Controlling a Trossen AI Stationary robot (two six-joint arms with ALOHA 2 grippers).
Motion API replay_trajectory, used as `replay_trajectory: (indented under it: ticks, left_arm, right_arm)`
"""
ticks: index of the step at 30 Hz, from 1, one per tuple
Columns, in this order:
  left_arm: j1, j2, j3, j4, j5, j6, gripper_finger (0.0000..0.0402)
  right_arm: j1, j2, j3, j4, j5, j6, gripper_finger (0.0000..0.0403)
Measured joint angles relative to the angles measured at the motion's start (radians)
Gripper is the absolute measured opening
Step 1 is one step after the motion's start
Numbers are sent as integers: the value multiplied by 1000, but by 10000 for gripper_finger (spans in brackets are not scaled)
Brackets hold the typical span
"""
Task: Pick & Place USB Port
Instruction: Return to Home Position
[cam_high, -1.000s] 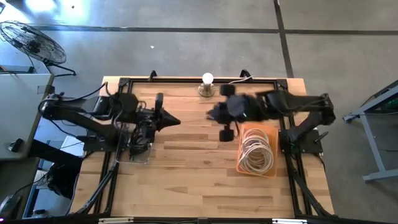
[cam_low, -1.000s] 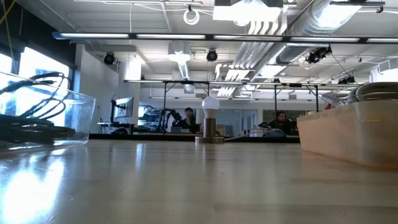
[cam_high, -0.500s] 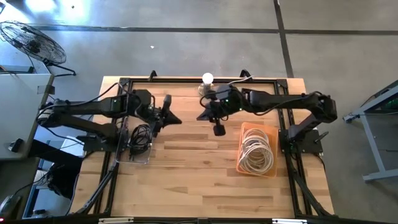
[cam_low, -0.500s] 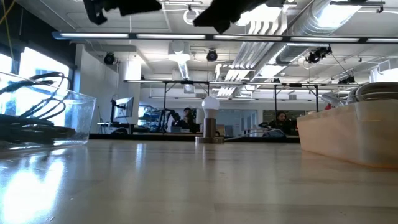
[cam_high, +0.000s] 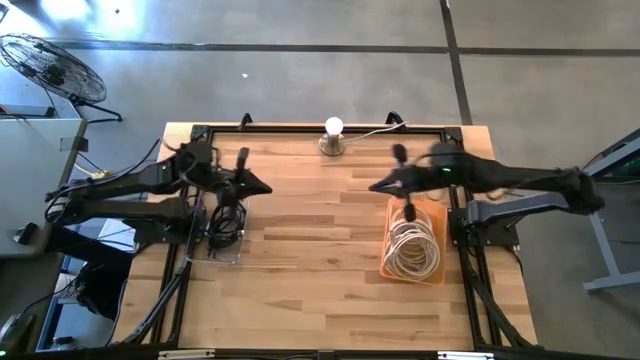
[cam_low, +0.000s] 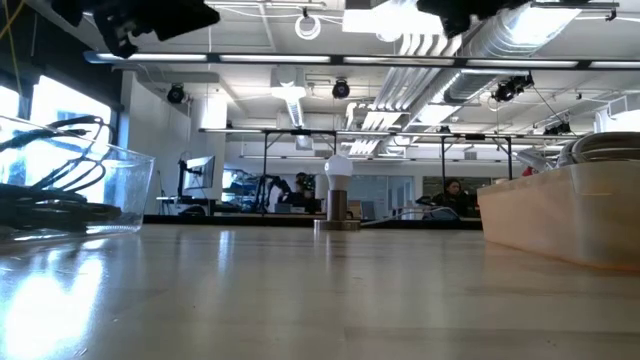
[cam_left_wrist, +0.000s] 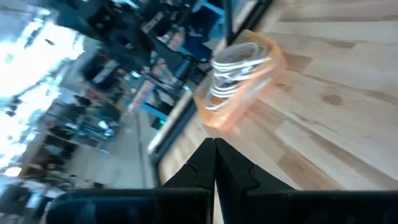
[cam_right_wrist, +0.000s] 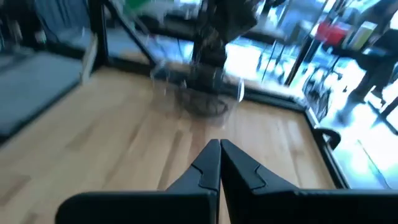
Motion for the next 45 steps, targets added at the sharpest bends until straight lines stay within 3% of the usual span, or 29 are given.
replay_trajectory:
  ticks: [6,11,15,20,25,35,45]
  left_arm:
    - [-2,-129,-56,-1,24,-24,0]
    - [-2,-232,-156,12,23,-55,0]
    - [-2,-314,-248,127,23,-83,0]
    - [-2,-390,-332,138,-37,-104,0]
    - [-2,-432,-398,155,-32,-118,0]
    - [-2,-453,-487,179,-41,-117,0]
    - [-2,-454,-542,209,-28,-150,0]
  right_arm:
    - [0,-273,-221,136,-9,69,0]
    - [0,-401,-379,264,-59,113,0]
    - [0,-438,-458,309,-63,113,0]
    - [0,-431,-501,305,-21,108,0]
    - [0,-438,-540,306,-12,68,0]
    - [0,-567,-638,319,40,49,0]
    - [0,-739,-720,265,-14,11,0]
